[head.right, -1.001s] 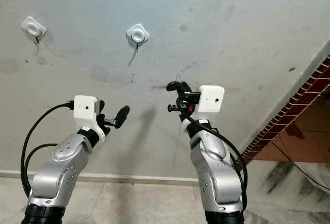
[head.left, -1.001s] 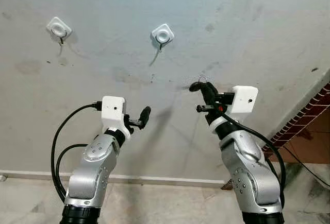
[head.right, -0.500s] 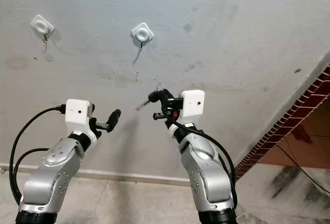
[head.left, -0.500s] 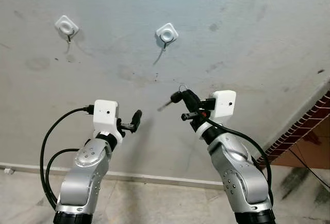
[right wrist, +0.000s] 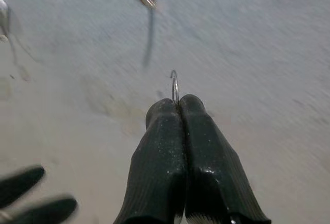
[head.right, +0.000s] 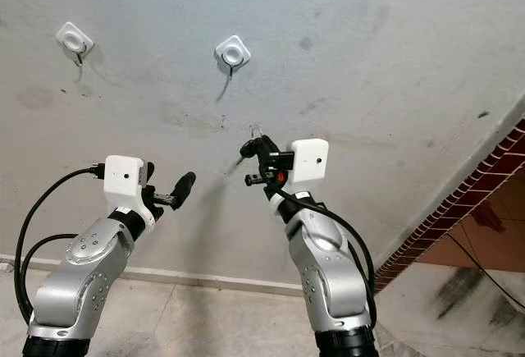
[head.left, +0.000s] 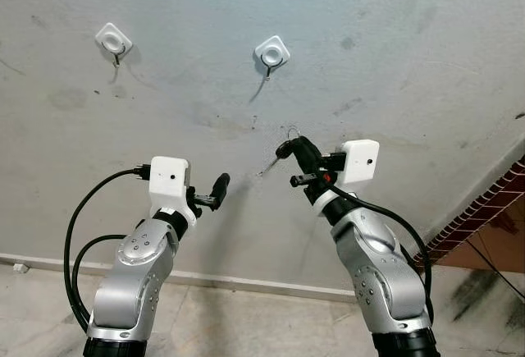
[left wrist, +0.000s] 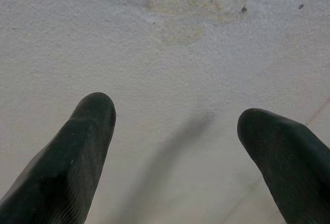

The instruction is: Hang keys on a hook

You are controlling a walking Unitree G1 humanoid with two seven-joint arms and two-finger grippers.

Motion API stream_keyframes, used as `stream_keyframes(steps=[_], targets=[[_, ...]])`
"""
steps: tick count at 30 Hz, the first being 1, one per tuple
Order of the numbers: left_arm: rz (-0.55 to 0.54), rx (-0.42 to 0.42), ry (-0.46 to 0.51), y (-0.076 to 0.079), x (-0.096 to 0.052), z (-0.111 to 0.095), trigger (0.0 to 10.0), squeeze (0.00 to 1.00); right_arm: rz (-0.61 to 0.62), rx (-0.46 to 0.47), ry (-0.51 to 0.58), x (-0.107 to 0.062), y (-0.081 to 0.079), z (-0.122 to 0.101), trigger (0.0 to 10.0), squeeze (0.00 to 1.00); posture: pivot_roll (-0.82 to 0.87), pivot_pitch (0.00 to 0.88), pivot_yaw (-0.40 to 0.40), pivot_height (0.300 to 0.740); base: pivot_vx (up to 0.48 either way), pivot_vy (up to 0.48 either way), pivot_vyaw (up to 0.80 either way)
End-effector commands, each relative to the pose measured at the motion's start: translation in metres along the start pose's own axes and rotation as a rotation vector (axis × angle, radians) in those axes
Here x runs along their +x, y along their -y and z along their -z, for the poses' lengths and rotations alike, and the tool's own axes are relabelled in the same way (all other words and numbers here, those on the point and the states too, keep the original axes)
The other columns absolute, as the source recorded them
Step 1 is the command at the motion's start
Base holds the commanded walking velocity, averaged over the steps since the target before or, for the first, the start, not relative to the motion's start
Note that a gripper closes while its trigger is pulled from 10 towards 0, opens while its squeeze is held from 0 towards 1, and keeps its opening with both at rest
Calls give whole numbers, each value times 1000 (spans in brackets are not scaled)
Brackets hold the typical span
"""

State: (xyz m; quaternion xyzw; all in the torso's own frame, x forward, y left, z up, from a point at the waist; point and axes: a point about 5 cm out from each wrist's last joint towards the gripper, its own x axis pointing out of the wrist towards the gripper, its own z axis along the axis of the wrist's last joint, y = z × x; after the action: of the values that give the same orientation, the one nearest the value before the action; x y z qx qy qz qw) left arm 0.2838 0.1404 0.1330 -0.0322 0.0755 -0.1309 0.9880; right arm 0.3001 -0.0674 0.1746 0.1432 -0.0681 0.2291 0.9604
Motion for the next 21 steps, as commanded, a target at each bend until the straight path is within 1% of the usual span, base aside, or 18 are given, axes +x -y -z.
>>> stream_keyframes(steps=[1, 6, 12, 21], targets=[[10, 1, 6, 2, -1, -3, 10000, 0, -31, -4, 27, 5, -5, -5, 10000, 0, 186, 55, -53, 740, 0, 0, 0], [10, -4, 9, 3, -3, -4, 10000, 0, -76, 30, 64, 22, -13, -12, 10000, 0, 199, 57, -58, 740, 0, 0, 0], [10, -4, 11, 3, -3, -5, 10000, 0, -121, 54, 89, 29, -18, -14, 10000, 0, 209, 57, -56, 740, 0, 0, 0], [22, -6, 18, 5, -2, -8, 10000, 0, -137, 99, 141, 42, -22, -23, 10000, 0, 215, 57, -53, 740, 0, 0, 0]])
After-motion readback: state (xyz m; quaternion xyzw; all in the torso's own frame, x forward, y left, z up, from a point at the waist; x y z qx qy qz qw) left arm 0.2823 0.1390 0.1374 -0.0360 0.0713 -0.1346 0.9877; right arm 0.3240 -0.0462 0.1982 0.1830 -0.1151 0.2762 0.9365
